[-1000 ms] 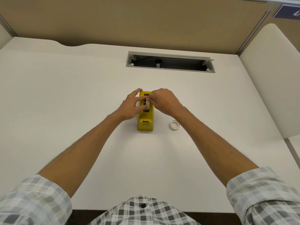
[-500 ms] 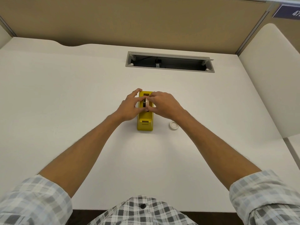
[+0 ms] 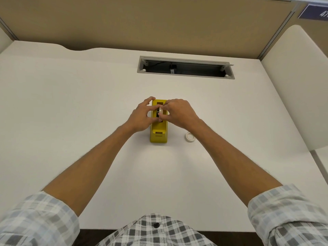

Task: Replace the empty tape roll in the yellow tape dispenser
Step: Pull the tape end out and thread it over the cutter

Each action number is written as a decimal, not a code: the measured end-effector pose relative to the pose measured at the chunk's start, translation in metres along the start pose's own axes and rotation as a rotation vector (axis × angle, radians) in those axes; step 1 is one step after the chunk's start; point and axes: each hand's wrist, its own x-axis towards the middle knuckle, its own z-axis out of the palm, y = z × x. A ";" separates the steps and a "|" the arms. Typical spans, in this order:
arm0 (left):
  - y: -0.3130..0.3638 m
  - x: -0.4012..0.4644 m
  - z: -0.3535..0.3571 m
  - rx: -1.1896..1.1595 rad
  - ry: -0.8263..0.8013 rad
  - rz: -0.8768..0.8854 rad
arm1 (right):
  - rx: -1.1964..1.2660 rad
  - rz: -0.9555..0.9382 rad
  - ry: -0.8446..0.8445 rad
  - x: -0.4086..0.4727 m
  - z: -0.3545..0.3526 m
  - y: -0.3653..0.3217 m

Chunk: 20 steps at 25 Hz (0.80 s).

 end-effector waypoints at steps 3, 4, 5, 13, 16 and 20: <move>-0.001 0.000 0.000 -0.008 -0.002 -0.001 | 0.016 0.013 0.005 -0.001 0.000 -0.001; -0.001 0.000 0.000 -0.011 -0.003 0.000 | 0.025 0.013 0.005 -0.001 0.000 0.000; -0.001 0.000 0.000 -0.014 -0.005 0.001 | 0.034 0.012 0.005 -0.002 0.000 0.000; -0.001 0.000 0.000 -0.002 -0.020 -0.011 | 0.055 0.059 0.037 0.003 0.001 0.002; 0.002 -0.001 -0.001 -0.030 -0.027 -0.019 | 0.110 0.074 0.064 -0.001 0.003 0.003; 0.003 -0.001 -0.001 -0.055 -0.016 -0.012 | 0.150 0.026 0.047 -0.006 0.004 0.008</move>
